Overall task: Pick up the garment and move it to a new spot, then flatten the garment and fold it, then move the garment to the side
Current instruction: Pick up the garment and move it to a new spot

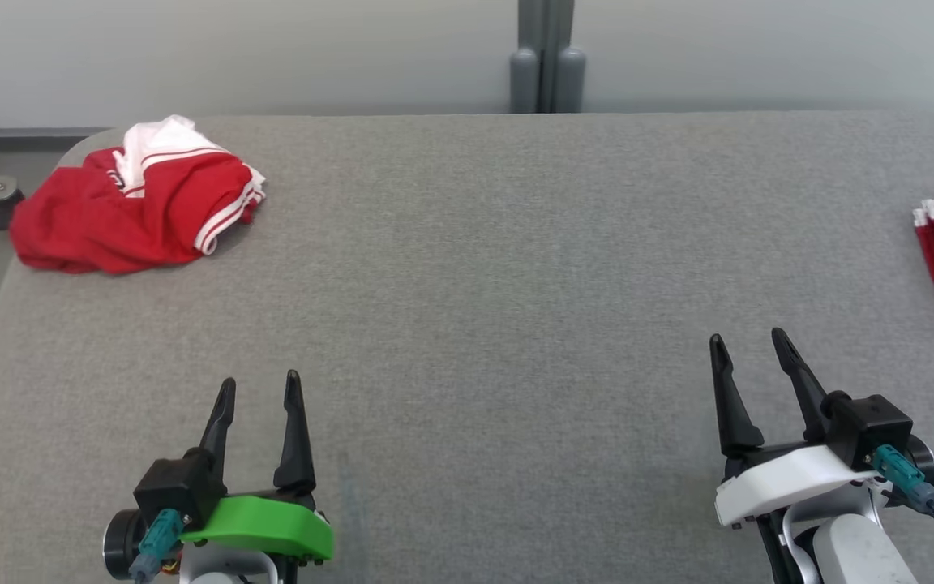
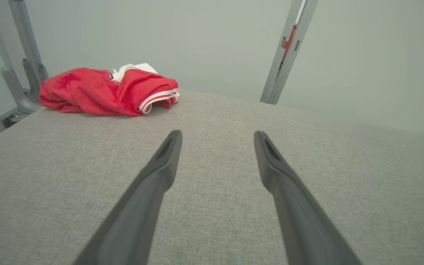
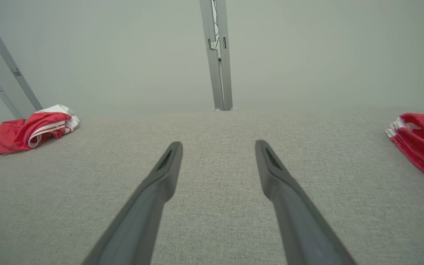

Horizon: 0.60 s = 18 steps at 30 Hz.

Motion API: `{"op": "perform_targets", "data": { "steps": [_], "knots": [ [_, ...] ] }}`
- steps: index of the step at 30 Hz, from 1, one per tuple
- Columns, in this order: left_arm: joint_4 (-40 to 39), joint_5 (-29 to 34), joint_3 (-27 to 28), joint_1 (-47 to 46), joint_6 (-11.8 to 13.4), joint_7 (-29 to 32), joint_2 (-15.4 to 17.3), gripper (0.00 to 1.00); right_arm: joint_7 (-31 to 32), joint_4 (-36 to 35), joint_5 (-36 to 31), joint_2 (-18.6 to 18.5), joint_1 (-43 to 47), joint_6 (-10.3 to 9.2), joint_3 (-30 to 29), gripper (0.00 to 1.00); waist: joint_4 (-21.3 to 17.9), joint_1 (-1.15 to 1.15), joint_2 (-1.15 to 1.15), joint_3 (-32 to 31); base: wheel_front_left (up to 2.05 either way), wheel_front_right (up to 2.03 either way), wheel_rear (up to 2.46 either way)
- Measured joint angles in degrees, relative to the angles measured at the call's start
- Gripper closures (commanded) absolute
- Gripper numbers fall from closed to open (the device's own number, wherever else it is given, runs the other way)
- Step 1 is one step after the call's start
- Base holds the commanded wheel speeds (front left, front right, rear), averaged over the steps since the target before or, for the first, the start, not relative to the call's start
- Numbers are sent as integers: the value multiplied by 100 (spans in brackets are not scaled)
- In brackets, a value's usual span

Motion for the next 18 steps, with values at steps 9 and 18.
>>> {"op": "perform_targets", "data": {
  "steps": [9,18],
  "knots": [
    [-113,40,123,-27,44,-2,2,0,-1,-7,-47,5,-34,0,170,0,1060,0,0,54,0,0,0],
    [-327,-70,294,54,155,-9,8,0,42,82,-118,18,-269,0,479,0,2110,0,0,171,0,0,0]
  ]
}}
